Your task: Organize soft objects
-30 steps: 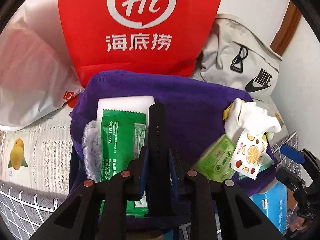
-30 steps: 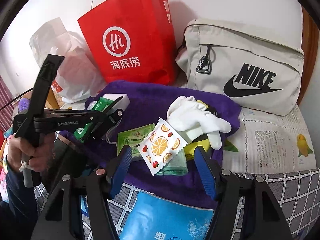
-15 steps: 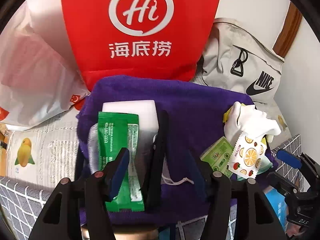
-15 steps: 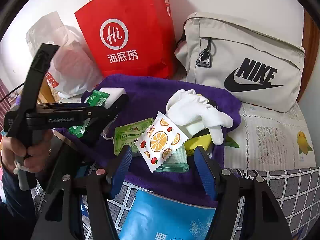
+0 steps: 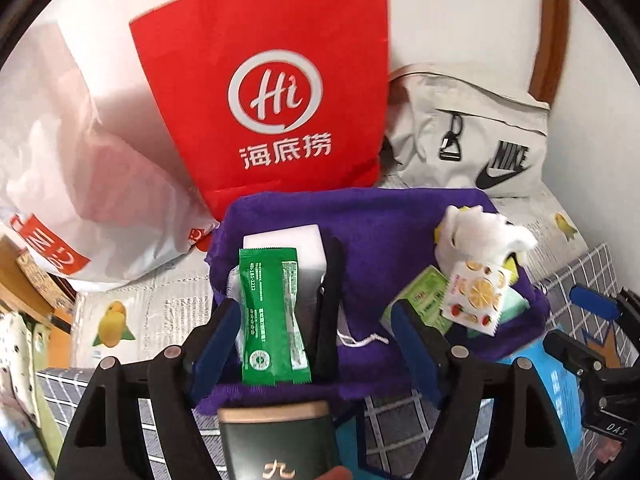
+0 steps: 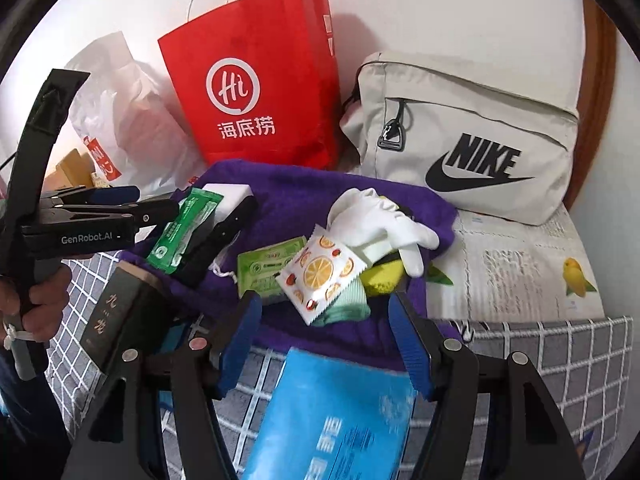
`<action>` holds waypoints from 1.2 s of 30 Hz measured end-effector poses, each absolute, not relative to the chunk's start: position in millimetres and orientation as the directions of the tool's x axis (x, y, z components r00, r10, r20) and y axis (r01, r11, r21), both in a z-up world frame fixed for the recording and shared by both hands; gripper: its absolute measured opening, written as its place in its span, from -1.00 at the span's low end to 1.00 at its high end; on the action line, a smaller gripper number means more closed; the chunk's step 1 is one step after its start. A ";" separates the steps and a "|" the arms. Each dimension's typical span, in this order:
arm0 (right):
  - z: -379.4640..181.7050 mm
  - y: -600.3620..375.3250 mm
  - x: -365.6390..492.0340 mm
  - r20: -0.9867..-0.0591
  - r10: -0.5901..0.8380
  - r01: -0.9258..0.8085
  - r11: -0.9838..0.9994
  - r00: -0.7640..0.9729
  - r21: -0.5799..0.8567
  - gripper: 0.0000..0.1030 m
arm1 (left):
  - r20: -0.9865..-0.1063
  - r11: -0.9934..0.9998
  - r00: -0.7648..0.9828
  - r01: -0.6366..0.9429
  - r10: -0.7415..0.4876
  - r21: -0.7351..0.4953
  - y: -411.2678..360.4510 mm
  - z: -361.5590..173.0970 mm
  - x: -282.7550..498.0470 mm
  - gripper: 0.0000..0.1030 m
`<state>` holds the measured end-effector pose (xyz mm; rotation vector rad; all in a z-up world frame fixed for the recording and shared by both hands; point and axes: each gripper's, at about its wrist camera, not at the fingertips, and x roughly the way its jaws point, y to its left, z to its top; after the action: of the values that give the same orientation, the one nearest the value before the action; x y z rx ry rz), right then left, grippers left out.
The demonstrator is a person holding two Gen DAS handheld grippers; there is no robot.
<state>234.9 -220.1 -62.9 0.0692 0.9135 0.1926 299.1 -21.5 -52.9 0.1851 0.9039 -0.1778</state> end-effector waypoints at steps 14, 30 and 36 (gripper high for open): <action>-16.9 -193.5 164.9 -0.727 0.181 -0.119 0.984 0.662 0.136 0.85 | -0.802 0.978 0.590 0.206 -0.088 0.044 6.5 -44.3 181.4 0.52; -17.2 -171.8 79.3 -0.754 0.160 -0.130 0.987 0.638 0.099 0.92 | -0.763 0.983 0.637 0.182 -0.114 0.005 4.7 -34.0 75.4 0.52; -13.8 -170.1 60.0 -0.753 0.149 -0.127 0.988 0.641 0.088 0.92 | -0.752 0.985 0.650 0.170 -0.114 -0.002 4.3 -30.3 54.3 0.52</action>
<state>60.0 -170.1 -13.8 0.0279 0.8608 0.1574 54.3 4.3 -30.3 0.0703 0.8486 -0.1611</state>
